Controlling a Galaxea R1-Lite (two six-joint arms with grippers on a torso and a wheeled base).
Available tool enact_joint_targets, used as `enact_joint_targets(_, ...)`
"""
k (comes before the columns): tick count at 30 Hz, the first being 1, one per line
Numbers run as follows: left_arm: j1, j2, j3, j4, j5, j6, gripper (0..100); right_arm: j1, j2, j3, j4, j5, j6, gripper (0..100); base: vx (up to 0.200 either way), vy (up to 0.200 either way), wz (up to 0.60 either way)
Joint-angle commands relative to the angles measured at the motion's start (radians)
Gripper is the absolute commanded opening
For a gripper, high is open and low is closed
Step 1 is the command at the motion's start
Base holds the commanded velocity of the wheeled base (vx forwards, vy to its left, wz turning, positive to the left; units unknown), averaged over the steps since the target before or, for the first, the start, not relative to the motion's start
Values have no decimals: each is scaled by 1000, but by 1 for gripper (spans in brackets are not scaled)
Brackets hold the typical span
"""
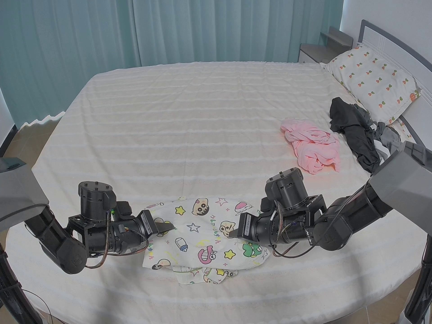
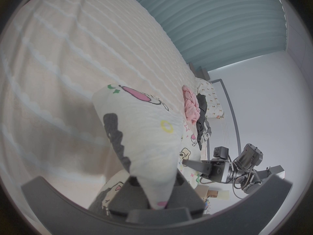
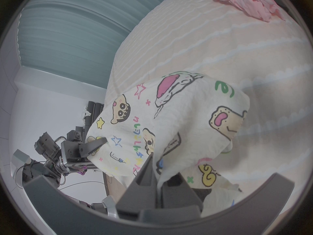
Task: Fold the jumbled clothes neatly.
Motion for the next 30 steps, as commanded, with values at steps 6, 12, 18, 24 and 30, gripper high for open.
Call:
enact_joint_targets(6, -59, -70, 21, 14, -1, -1, 0, -7, -47, 1, 24, 2, -2, 0, 0, -200, 0)
enact_joint_targets(12, -95, -99, 18, 40, -1, -1, 0, -10, -79, 11, 48, 1, -1, 0, 0, -200, 0)
enact_joint_targets(18, -118, -109, 18, 43, -1, -1, 0, -13, -107, 12, 96, 1, -1, 0, 0, -200, 0)
enact_joint_targets(24, -127, -109, 19, 51, -1, -3, 0, -18, -108, 21, 97, 2, -2, 0, 0, -200, 0)
enact_joint_targets(30, -127, -101, 18, 51, -1, -1, 0, -21, -101, 26, 96, 1, -2, 0, 0, -200, 0)
